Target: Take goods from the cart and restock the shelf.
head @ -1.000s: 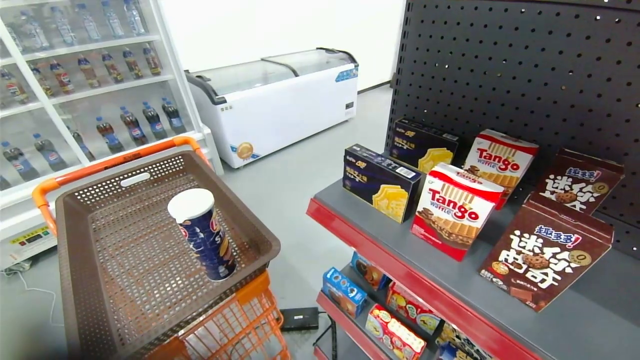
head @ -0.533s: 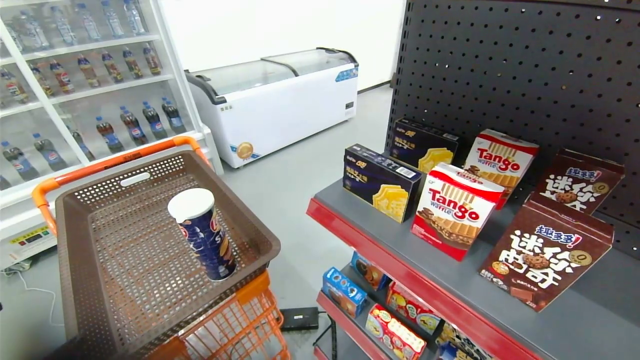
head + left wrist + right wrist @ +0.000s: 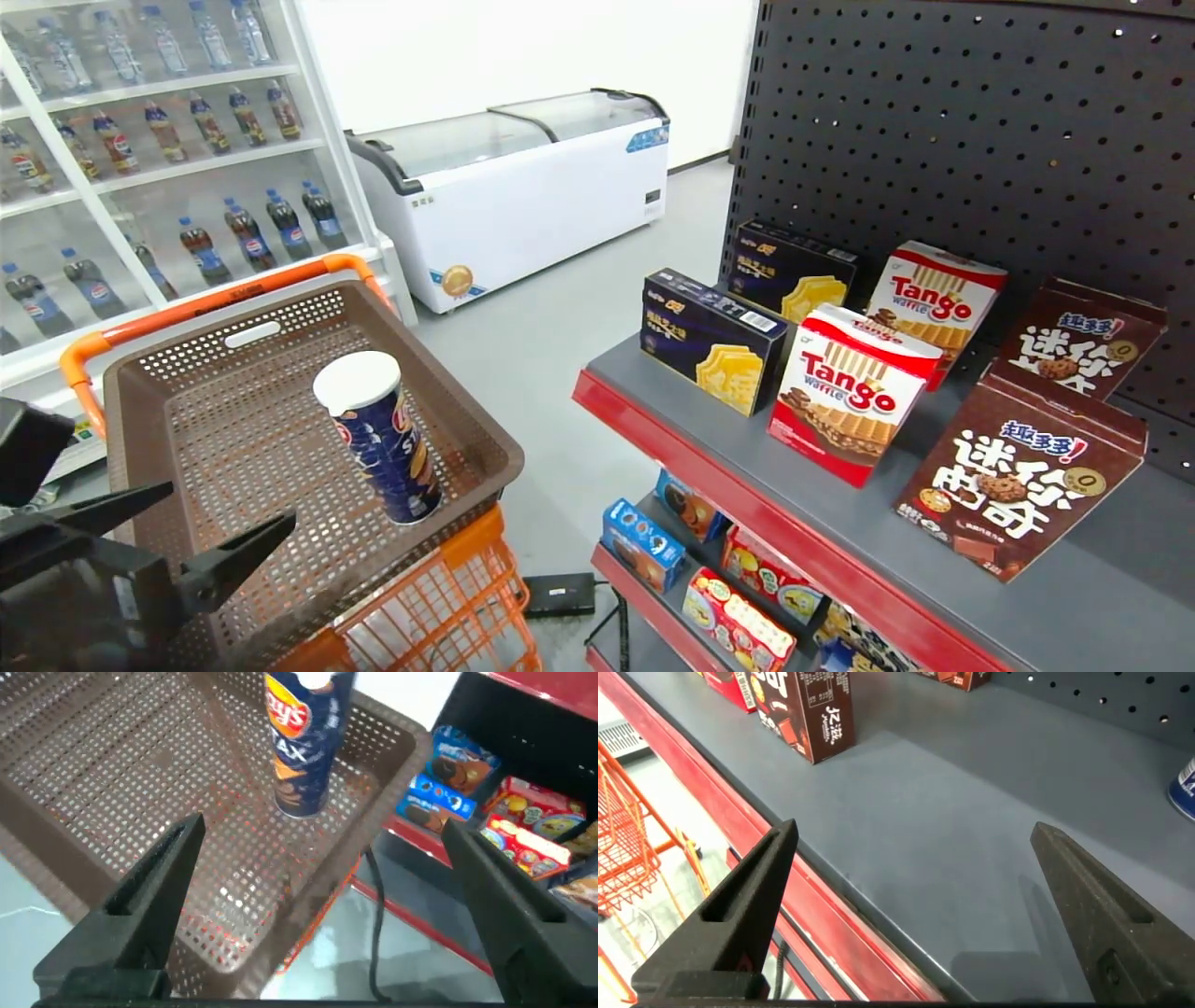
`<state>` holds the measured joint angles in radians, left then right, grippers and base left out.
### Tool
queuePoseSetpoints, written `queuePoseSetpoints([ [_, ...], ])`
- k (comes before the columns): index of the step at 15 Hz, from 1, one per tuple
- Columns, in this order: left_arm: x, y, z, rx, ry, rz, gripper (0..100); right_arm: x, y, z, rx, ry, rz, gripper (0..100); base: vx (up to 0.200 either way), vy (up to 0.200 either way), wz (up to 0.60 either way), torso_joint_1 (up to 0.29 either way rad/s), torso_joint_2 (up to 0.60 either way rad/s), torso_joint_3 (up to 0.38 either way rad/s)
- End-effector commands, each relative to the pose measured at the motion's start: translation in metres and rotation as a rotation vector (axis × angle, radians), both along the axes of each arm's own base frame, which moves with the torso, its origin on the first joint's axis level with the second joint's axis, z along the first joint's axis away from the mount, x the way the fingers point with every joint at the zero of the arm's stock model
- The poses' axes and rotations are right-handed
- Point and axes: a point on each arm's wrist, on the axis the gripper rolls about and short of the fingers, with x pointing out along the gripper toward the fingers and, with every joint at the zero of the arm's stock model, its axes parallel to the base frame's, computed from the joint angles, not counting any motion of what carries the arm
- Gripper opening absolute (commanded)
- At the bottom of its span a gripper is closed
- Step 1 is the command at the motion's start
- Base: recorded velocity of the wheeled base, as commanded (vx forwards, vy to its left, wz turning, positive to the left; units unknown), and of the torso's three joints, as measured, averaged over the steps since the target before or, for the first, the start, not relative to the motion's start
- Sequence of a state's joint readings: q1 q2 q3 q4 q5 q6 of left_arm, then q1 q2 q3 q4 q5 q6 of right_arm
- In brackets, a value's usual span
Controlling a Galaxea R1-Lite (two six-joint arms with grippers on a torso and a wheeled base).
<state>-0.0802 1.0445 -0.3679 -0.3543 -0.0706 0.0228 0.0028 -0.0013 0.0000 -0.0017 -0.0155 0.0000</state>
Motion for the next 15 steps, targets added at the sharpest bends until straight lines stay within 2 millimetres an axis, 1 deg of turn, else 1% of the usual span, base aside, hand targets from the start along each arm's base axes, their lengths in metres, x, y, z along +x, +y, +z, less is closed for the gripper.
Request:
queuePoseSetpoints([
  [1,0.043,0.004,-0.015,0.000,0.098,0.029,100,0.000,0.000,0.000,0.000,0.001,0.000,100,0.000,0.000,0.00,0.000,0.00,0.000],
  [4,0.066,0.003,-0.027,0.012,0.119,0.022,100,0.000,0.000,0.000,0.000,0.001,0.000,100,0.000,0.000,0.00,0.000,0.00,0.000],
  [6,0.075,0.001,-0.032,0.014,0.119,0.015,100,0.000,0.000,0.000,0.000,0.000,0.000,100,0.000,0.000,0.00,0.000,0.00,0.000],
  [7,0.086,0.000,-0.039,0.014,0.104,0.012,100,0.000,0.000,0.000,0.000,0.001,0.000,100,0.000,0.000,0.00,0.000,0.00,0.000],
  [10,0.106,-0.001,-0.049,0.013,0.065,0.011,100,0.000,0.000,0.000,0.000,0.000,0.000,100,0.000,0.000,0.00,0.000,0.00,0.000],
  [11,0.116,-0.001,-0.055,0.015,0.048,0.012,100,0.000,0.000,0.000,0.000,0.000,0.000,100,0.000,0.000,0.00,0.000,0.00,0.000],
  [12,0.118,-0.001,-0.057,0.019,0.043,0.011,100,0.000,0.000,0.000,0.000,0.001,0.000,100,0.000,0.000,0.00,0.000,0.00,0.000],
  [14,0.131,-0.002,-0.068,0.047,0.017,0.001,100,0.000,0.000,0.000,0.000,0.000,0.000,100,0.000,0.000,0.00,0.000,0.00,0.000],
  [15,0.136,-0.003,-0.071,0.049,0.003,-0.003,100,0.000,0.000,0.000,0.000,0.000,0.000,100,0.000,0.000,0.00,0.000,0.00,0.000],
])
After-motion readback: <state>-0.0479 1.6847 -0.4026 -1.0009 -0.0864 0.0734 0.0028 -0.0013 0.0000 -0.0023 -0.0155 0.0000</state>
